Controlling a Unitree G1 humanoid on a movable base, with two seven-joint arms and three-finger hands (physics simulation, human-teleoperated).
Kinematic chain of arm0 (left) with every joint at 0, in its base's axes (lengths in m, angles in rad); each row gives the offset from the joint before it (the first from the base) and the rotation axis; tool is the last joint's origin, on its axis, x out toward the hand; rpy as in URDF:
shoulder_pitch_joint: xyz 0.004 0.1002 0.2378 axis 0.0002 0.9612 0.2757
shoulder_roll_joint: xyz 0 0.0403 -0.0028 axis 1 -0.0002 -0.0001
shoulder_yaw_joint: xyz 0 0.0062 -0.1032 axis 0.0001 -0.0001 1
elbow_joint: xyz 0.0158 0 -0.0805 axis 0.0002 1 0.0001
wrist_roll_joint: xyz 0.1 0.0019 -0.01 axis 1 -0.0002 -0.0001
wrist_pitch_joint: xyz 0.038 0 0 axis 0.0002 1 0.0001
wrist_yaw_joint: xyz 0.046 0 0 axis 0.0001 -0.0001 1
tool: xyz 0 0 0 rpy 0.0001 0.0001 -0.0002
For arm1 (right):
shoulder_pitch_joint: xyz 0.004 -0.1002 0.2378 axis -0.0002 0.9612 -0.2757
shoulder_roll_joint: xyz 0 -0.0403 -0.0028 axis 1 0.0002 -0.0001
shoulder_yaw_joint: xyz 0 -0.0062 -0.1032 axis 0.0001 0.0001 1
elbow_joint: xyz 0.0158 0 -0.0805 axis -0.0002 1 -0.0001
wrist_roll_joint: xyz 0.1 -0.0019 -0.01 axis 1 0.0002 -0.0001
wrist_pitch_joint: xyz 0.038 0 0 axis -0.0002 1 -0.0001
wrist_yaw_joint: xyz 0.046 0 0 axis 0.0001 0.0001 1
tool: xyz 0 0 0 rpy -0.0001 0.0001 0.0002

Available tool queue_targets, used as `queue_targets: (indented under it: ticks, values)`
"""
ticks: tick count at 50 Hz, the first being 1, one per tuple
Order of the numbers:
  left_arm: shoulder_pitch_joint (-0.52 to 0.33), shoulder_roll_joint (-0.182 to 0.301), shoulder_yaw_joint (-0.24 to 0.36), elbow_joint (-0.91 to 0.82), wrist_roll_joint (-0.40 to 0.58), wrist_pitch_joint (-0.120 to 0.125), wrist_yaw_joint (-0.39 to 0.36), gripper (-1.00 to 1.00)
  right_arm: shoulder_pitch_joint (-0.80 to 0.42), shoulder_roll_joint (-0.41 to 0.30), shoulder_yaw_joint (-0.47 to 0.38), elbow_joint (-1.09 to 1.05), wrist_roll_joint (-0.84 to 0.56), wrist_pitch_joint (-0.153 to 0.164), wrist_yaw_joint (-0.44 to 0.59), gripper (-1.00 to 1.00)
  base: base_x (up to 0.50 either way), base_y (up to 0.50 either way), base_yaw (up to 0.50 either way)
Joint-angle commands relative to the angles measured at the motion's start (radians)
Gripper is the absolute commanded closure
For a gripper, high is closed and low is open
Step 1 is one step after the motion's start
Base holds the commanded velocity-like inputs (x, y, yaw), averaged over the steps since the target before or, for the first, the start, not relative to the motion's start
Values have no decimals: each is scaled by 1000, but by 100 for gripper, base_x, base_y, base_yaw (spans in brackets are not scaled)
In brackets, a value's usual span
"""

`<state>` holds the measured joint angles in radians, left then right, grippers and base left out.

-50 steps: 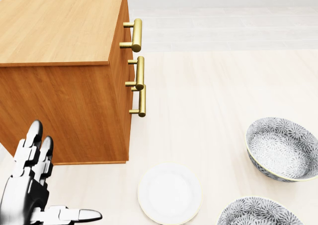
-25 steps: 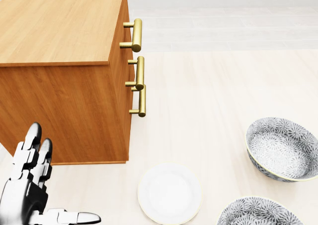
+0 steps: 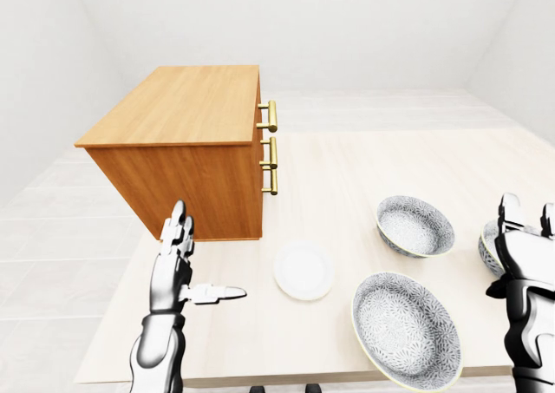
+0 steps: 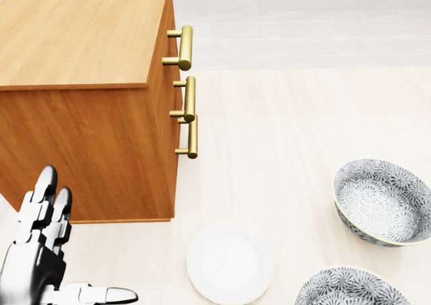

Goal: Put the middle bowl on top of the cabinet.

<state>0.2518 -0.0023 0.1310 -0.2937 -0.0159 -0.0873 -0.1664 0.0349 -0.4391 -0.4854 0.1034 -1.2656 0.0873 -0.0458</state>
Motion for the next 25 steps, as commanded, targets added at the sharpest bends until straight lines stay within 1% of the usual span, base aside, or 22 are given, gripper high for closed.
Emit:
queue_targets:
  ticks: [1,6,13,25]
  values:
    - [2,0,-5,-7,4,0,3,-100,18,2,-11,36,16,0,-32,-100,0,0,0]
    - [2,0,-5,-4,3,0,3,-100,11,-2,-7,73,26,0,-53,-100,0,0,0]
    - [3,1,-5,-9,2,0,4,-100,-6,-17,14,182,45,0,-114,-100,0,0,0]
    - [3,0,-9,-22,10,0,9,-100,-22,-55,28,260,105,0,-144,-100,0,0,0]
